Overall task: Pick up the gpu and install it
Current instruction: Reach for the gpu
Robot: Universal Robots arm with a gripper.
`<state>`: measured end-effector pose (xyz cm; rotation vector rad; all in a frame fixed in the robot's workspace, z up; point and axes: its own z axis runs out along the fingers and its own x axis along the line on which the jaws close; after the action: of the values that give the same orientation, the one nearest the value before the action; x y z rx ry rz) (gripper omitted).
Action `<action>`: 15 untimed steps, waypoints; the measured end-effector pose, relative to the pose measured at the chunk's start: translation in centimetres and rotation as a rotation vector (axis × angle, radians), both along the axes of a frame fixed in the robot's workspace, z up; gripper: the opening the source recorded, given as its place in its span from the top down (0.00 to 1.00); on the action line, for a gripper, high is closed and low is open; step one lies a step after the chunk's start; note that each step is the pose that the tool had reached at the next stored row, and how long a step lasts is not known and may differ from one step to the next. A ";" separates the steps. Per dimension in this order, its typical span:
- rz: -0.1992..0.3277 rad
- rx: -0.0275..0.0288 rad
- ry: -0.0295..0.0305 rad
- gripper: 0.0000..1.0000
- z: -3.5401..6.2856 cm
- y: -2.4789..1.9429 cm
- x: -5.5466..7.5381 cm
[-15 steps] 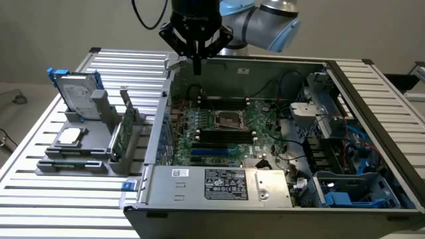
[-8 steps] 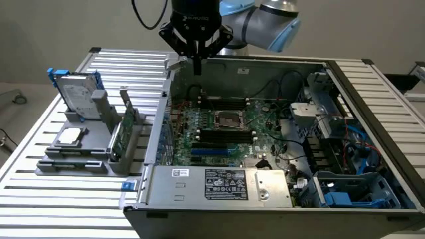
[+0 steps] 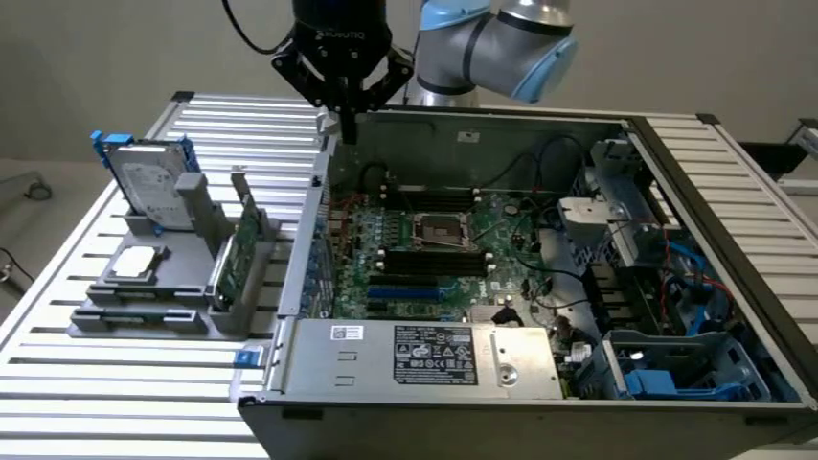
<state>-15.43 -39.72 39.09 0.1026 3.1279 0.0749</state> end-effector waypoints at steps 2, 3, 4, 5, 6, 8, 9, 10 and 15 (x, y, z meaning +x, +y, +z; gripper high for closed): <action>0.000 -0.0003 0.0018 0.89 -0.14 0.09 -0.9; 0.000 -0.0011 0.0019 0.89 -0.21 0.13 -1.4; 0.000 -0.0017 0.0021 0.89 -0.28 0.16 -1.8; 0.000 -0.0024 0.0022 0.89 -0.36 0.20 -2.3; 0.000 -0.0032 0.0024 0.89 -0.43 0.23 -2.7; 0.000 -0.0049 0.0028 0.89 -0.57 0.28 -3.6; 0.000 -0.0059 0.0032 0.89 -0.63 0.30 -4.1; 0.000 -0.0071 0.0036 0.89 -0.69 0.31 -4.5; 0.001 -0.0152 0.0056 0.89 -0.95 0.34 -6.7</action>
<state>-22.16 -39.38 38.14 0.1017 3.1335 0.0510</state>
